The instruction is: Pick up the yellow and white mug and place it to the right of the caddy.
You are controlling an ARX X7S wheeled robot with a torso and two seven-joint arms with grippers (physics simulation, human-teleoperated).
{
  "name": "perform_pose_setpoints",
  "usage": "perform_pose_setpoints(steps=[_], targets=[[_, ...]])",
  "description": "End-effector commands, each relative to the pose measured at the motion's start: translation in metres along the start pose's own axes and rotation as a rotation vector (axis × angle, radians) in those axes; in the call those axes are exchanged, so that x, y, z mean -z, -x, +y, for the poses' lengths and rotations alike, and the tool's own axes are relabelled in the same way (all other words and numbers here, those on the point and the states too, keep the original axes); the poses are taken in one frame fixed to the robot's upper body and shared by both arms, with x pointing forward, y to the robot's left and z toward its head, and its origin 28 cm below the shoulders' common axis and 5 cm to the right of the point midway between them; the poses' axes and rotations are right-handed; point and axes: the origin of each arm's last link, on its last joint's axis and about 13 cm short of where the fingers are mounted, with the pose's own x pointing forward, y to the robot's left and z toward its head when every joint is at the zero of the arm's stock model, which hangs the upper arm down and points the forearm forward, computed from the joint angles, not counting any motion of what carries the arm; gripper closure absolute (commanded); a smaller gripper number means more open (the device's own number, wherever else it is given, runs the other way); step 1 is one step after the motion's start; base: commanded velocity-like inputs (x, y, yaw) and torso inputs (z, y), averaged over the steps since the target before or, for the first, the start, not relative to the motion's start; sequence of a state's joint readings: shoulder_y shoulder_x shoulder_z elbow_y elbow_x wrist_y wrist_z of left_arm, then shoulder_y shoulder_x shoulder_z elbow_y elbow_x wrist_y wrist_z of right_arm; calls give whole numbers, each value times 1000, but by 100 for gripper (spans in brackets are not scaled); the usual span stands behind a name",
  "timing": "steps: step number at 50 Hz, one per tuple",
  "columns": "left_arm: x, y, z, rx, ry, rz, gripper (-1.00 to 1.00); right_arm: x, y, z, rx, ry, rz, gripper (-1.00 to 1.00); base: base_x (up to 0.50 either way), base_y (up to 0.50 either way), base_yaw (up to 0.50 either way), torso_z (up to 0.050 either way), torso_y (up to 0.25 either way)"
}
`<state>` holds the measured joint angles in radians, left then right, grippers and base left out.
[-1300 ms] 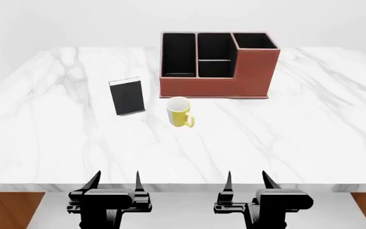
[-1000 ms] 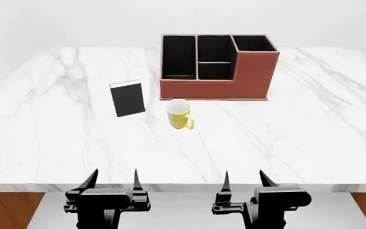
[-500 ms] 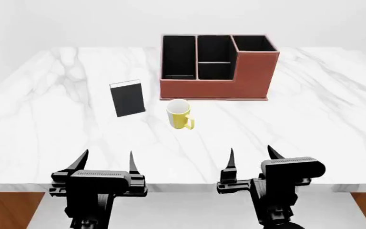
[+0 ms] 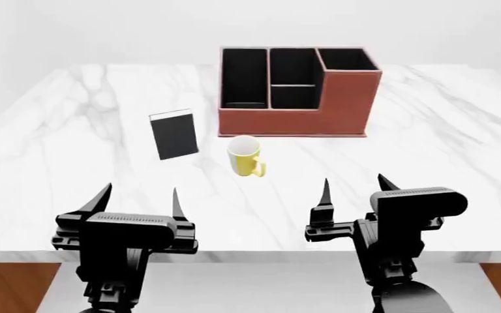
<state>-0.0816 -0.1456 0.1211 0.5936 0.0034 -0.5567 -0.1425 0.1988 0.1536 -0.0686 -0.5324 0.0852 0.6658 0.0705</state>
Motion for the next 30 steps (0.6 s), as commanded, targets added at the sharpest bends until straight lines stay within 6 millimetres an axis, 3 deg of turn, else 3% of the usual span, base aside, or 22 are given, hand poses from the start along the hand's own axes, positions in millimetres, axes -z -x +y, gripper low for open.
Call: perform_pose_setpoints(steps=[1,12,30], targets=[[-4,0,0,4,-6,-5,-100,-3,0,-2,-1,-3,-2,-100,0,-145,0,0,0],[-3,0,0,3,-6,-2,-100,-2,1,-1,0,0,-2,-100,41,-224,0,0,0],[-3,1,0,0,-8,-1,-100,-2,0,-1,7,3,-4,-100,277,-36,0,0,0]])
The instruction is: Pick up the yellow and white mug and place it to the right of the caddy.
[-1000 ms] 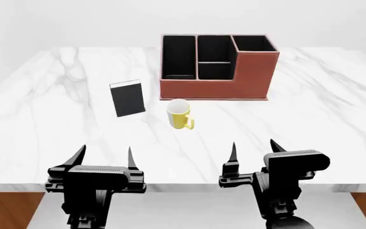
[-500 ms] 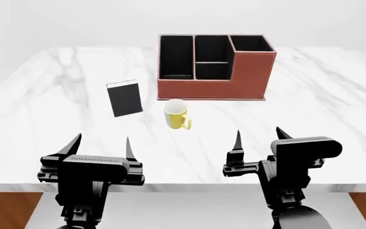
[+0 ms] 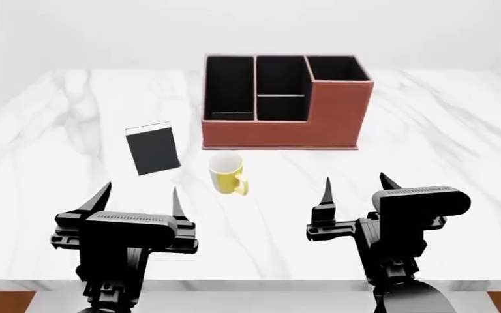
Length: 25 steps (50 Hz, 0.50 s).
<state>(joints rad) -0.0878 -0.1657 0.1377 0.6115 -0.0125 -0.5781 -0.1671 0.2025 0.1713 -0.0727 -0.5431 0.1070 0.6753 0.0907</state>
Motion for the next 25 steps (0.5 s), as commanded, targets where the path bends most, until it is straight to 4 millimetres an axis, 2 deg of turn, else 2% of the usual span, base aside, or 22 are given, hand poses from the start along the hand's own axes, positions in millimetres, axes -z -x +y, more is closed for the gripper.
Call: perform_pose_setpoints(steps=[1,14,25], targets=[[0,0,0,0,-2,-1,-100,0,0,0,3,2,-2,-100,297,0,0,0,0],[-1,2,1,-2,-1,-7,-100,-1,1,0,1,-3,-6,-100,297,-3,0,0,0],[-2,2,1,-3,4,-6,-100,-1,1,0,-1,-4,-6,-100,274,-159,0,0,0]])
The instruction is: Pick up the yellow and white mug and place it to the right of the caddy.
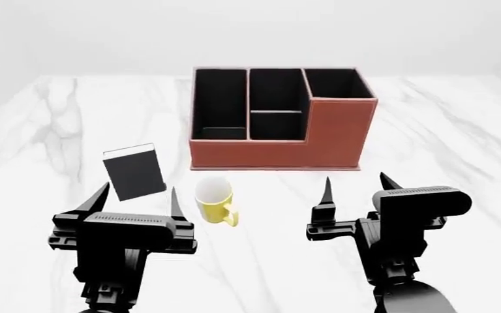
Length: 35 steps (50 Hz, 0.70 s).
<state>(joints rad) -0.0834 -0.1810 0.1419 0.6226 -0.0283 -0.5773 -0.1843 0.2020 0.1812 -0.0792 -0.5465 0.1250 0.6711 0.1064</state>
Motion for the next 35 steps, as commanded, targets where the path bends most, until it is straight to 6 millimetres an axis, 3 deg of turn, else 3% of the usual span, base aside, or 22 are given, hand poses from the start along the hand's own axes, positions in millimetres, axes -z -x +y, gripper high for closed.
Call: perform_pose_setpoints(steps=[1,30,35], targets=[[-1,1,0,0,4,-1,-100,0,0,0,0,0,-1,-100,258,-184,0,0,0],[-3,1,1,-6,5,-7,-100,-1,0,0,-1,0,-5,-100,298,-33,0,0,1],[-3,1,1,-7,5,-5,-100,-1,1,0,-4,4,-13,-100,0,0,0,0,0]])
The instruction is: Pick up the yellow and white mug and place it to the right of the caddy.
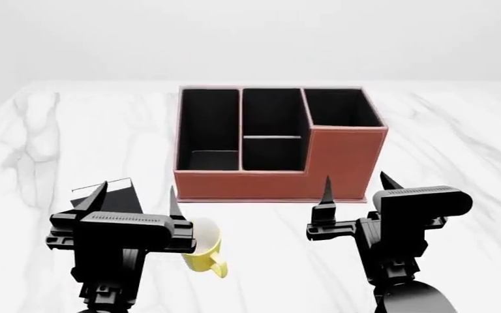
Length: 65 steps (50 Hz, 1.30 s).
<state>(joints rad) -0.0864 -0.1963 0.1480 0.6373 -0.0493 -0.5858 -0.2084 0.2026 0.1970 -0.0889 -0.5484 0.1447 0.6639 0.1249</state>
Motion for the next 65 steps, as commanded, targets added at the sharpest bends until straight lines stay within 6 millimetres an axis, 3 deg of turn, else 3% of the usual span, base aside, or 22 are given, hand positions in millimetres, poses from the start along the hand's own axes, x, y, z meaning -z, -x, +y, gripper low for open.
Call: perform_pose_setpoints(steps=[1,8,31,41,65], targets=[[-1,0,0,-1,2,2,-100,0,1,0,-3,5,-7,-100,0,0,0,0,0],[-2,1,1,-6,3,-7,-100,-1,4,0,-13,0,-9,-100,0,0,0,0,0],[-7,3,3,-39,-8,-11,-100,-14,24,-8,-362,61,35,-100,0,0,0,0,0],[-9,5,6,-60,-9,-13,-100,-14,28,-9,-492,76,70,-100,0,0,0,0,0],[-11,6,10,-85,-8,-17,-100,-6,25,0,-623,99,148,-100,0,0,0,0,0]])
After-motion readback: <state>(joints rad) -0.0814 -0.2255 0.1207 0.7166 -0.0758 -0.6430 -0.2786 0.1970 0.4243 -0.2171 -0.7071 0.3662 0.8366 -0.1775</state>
